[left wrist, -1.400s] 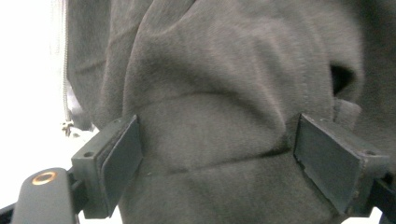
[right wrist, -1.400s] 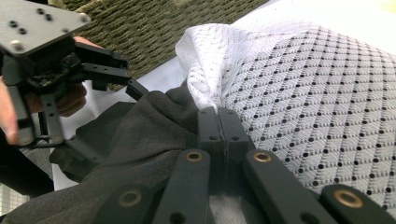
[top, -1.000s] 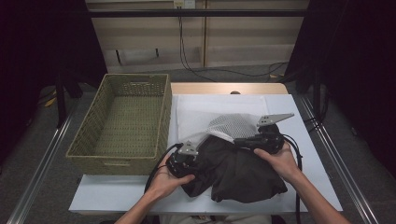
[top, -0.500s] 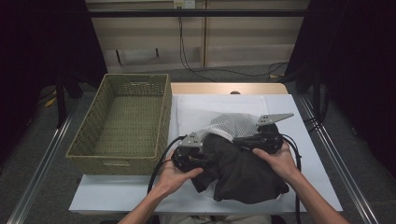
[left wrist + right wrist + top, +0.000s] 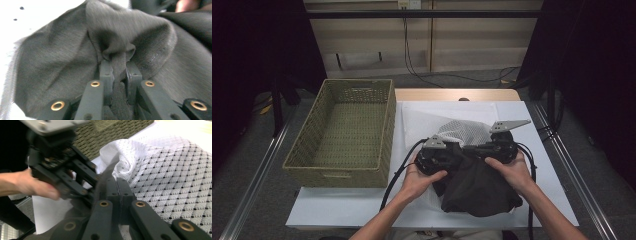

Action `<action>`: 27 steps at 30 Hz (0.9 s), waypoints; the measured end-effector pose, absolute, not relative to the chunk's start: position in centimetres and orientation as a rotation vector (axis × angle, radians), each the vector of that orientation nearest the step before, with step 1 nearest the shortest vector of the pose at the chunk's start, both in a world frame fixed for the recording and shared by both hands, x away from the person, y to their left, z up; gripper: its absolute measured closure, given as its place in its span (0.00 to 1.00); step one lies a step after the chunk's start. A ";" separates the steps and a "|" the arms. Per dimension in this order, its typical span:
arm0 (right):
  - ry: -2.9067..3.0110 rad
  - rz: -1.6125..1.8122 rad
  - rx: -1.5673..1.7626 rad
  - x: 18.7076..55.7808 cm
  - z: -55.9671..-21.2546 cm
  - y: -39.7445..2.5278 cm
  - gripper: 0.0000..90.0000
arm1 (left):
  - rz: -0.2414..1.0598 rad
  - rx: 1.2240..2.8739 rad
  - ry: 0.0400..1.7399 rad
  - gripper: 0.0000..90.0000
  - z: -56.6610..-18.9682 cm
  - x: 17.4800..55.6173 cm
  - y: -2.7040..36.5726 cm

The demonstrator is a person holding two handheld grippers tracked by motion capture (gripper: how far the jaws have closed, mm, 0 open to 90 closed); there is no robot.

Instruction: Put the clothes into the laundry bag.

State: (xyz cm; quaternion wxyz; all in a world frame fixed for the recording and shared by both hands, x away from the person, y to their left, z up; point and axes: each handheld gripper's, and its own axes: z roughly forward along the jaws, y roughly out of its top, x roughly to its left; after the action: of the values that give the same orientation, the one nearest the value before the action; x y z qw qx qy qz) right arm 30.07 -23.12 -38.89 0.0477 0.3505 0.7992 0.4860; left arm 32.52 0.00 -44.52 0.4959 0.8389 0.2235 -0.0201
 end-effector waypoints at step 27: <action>2.487 1.495 1.022 29.8 -38.9 -22.8 1.00 | 0.123 2.072 0.650 0.89 -46.2 36.4 -1.6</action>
State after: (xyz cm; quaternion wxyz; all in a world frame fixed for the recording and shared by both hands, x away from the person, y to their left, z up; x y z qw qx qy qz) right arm 29.80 -22.81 -38.91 0.0323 0.3319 0.8080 0.4857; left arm 36.40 -1.64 -46.23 0.4645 0.8436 0.2648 0.0502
